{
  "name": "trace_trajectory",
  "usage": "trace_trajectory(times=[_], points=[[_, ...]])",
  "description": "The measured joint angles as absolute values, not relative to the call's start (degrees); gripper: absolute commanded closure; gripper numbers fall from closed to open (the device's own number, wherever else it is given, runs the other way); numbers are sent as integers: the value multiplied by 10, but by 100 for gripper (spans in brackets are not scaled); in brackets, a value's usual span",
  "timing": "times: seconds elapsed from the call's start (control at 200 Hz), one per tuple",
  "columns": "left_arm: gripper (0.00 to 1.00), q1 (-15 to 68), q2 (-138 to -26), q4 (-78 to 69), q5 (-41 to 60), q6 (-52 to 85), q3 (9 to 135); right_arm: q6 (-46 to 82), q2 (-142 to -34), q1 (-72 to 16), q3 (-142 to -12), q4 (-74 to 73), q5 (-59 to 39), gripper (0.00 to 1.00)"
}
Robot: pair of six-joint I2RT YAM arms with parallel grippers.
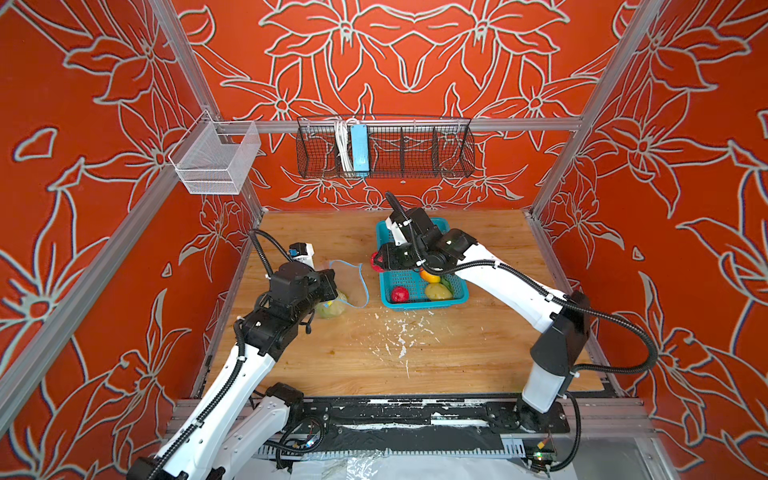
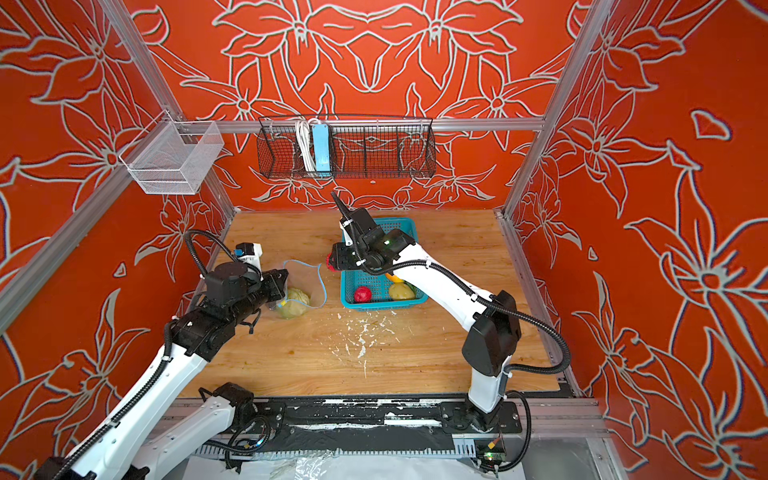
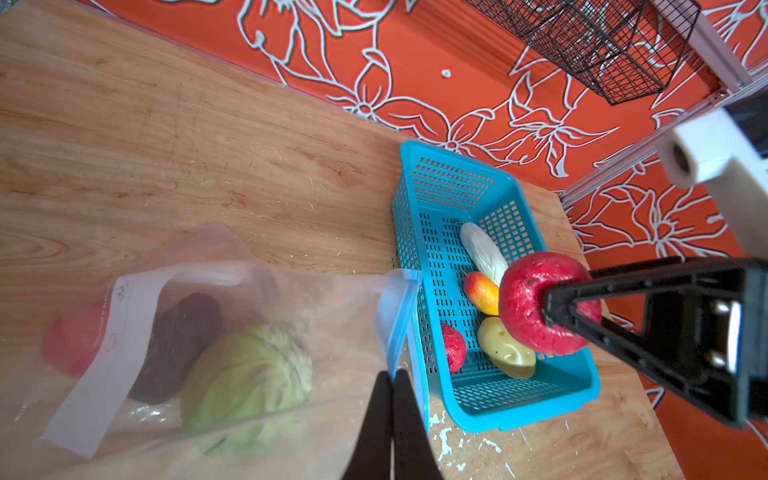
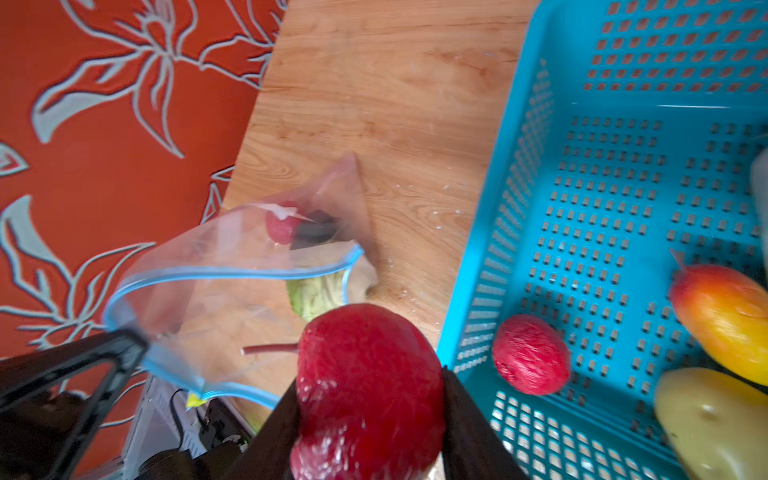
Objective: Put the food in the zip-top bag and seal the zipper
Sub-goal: 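Carry the radish to the bag opening beside the left gripper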
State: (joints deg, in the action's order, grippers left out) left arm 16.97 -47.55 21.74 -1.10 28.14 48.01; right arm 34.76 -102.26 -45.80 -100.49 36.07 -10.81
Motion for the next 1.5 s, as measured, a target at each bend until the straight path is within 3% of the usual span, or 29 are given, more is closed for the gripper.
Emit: trace_trajectory(times=[0.851,1.501], points=[[100,170,-466,223,1,298,484,370,-1040,-541,-994,289,-105,80],[100,170,-470,245,5,309,516,375,-1136,-543,-1062,290,-99,80]])
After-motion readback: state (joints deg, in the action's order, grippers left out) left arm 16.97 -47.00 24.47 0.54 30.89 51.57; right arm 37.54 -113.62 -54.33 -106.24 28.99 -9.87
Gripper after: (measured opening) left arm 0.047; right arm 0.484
